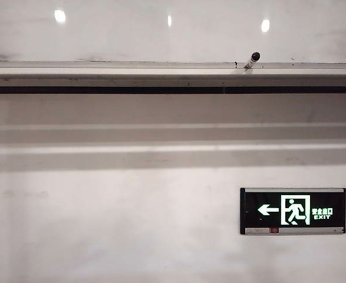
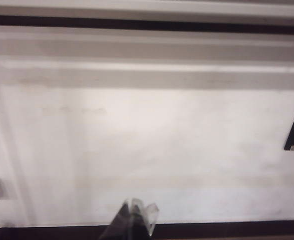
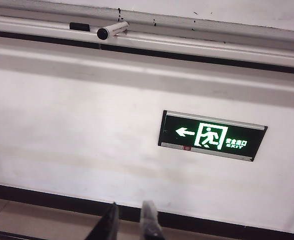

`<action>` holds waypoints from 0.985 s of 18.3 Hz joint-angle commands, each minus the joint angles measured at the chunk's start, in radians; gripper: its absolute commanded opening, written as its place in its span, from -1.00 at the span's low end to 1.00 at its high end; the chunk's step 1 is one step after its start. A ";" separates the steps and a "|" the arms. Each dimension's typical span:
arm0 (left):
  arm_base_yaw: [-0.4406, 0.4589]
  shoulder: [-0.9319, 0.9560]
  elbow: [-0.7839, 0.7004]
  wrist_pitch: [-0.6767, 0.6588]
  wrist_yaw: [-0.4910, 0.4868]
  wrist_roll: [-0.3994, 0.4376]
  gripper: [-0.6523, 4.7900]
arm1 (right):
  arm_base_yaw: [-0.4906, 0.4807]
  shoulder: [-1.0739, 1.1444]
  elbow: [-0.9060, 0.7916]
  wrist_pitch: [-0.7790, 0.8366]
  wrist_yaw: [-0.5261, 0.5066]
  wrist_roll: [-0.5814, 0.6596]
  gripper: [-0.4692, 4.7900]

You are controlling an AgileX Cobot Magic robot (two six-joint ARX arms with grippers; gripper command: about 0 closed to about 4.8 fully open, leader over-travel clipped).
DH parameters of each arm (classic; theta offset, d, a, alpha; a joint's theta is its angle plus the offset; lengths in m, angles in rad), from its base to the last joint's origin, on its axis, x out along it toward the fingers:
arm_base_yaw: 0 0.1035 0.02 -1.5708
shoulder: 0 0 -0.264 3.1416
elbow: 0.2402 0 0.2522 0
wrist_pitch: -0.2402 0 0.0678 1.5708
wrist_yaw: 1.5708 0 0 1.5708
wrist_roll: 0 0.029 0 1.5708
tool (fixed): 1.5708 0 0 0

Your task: Take a marker from the whiteboard tray, write "Hi!" on the whiteboard, and then put the marker back vertically into the whiteboard tray.

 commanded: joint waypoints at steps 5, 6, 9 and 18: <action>-0.001 -0.001 0.000 0.006 0.005 -0.037 -0.78 | 0.000 -0.001 0.002 0.010 0.001 0.004 -0.57; -0.002 -0.001 0.000 0.006 0.004 -0.064 -0.78 | 0.000 -0.001 0.002 0.010 0.000 0.004 -0.57; -0.003 -0.001 0.000 0.005 0.002 -0.074 -0.78 | 0.000 -0.001 0.002 0.010 0.001 0.005 -0.57; -0.003 -0.001 0.000 0.005 0.000 -0.074 -0.78 | 0.000 -0.001 0.002 0.010 0.001 0.005 -0.57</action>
